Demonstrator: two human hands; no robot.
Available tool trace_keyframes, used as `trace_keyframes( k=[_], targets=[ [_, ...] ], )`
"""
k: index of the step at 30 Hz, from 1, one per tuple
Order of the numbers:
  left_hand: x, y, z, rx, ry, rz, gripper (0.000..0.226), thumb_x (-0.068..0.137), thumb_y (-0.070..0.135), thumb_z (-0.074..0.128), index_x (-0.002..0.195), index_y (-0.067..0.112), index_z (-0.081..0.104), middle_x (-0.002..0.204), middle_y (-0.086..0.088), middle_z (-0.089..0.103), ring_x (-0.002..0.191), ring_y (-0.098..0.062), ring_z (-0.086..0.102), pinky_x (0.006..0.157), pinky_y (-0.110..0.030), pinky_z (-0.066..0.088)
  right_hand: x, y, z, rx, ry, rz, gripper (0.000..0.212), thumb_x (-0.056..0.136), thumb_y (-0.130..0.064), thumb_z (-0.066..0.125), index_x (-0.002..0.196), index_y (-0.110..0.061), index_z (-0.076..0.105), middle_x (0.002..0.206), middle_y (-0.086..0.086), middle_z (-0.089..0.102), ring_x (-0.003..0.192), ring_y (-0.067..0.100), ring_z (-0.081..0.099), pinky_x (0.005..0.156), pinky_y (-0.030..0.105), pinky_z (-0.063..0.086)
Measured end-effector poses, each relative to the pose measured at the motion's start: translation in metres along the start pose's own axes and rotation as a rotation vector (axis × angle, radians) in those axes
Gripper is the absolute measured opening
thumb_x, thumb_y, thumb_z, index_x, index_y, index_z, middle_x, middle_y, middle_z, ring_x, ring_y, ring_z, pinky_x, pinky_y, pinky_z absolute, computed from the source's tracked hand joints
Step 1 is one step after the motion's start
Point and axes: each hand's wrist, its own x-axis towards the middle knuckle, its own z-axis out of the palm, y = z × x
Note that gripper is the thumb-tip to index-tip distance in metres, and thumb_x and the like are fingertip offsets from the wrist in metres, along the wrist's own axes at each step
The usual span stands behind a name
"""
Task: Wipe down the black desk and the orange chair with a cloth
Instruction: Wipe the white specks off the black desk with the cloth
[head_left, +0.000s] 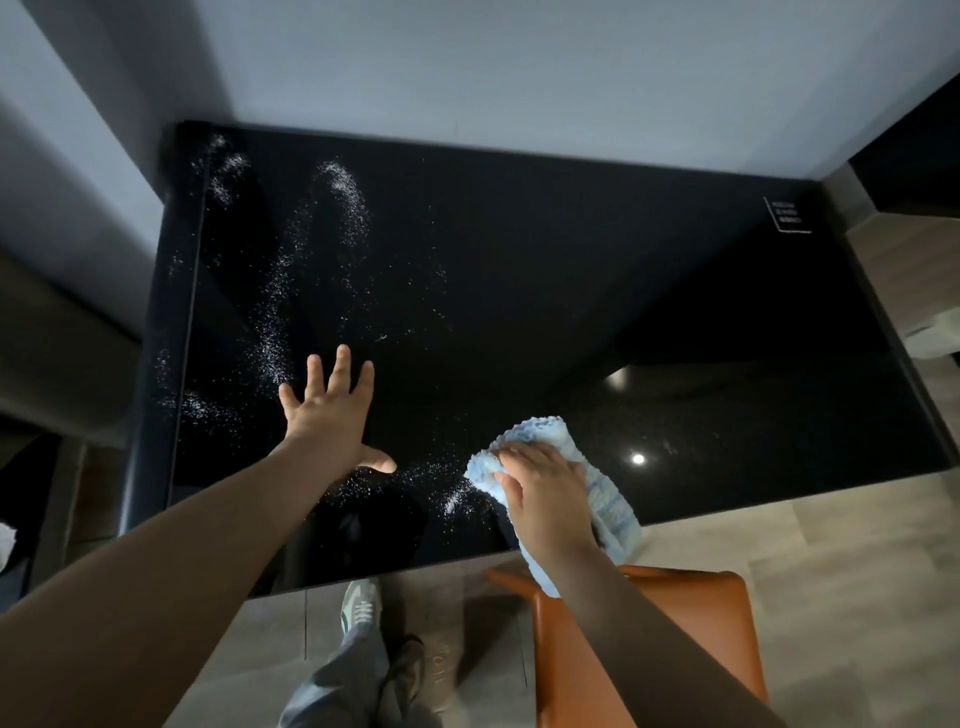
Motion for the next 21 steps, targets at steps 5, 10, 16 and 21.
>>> trace_keyframes(
  k=[5, 10, 16, 21],
  targets=[
    [-0.003, -0.001, -0.001, -0.011, 0.015, 0.01, 0.134, 0.061, 0.074, 0.068, 0.151, 0.022, -0.016, 0.157, -0.009, -0.027, 0.145, -0.038, -0.017, 0.116, -0.061, 0.01, -0.023, 0.0, 0.003, 0.026, 0.025, -0.001, 0.028, 0.093, -0.022, 0.054, 0.119, -0.024, 0.064, 0.123, -0.008, 0.063, 0.122, 0.015, 0.051, 0.092, 0.038, 0.037],
    [-0.002, -0.001, 0.0, -0.026, 0.03, 0.015, 0.135, 0.06, 0.073, 0.071, 0.152, 0.022, -0.014, 0.157, -0.008, -0.026, 0.145, -0.038, -0.016, 0.115, -0.062, 0.01, -0.049, 0.003, 0.01, 0.033, 0.124, -0.025, 0.025, 0.083, -0.015, 0.068, 0.107, -0.021, 0.07, 0.11, -0.006, 0.069, 0.108, 0.018, 0.062, 0.08, 0.04, 0.046],
    [-0.002, -0.002, 0.004, -0.029, 0.073, 0.021, 0.135, 0.058, 0.073, 0.072, 0.153, 0.023, -0.01, 0.158, -0.008, -0.022, 0.146, -0.038, -0.013, 0.115, -0.062, 0.012, -0.076, 0.007, 0.016, 0.057, 0.126, -0.032, 0.024, 0.086, -0.019, 0.06, 0.107, -0.02, 0.069, 0.11, -0.006, 0.069, 0.108, 0.019, 0.061, 0.08, 0.041, 0.046],
    [-0.001, -0.003, 0.005, -0.026, 0.089, 0.027, 0.135, 0.057, 0.074, 0.071, 0.153, 0.024, -0.009, 0.159, -0.007, -0.021, 0.146, -0.037, -0.012, 0.115, -0.062, 0.013, -0.097, 0.012, 0.013, 0.071, 0.05, -0.032, 0.022, 0.09, -0.018, 0.051, 0.103, -0.02, 0.068, 0.103, -0.007, 0.07, 0.101, 0.019, 0.061, 0.079, 0.038, 0.045]
  ],
)
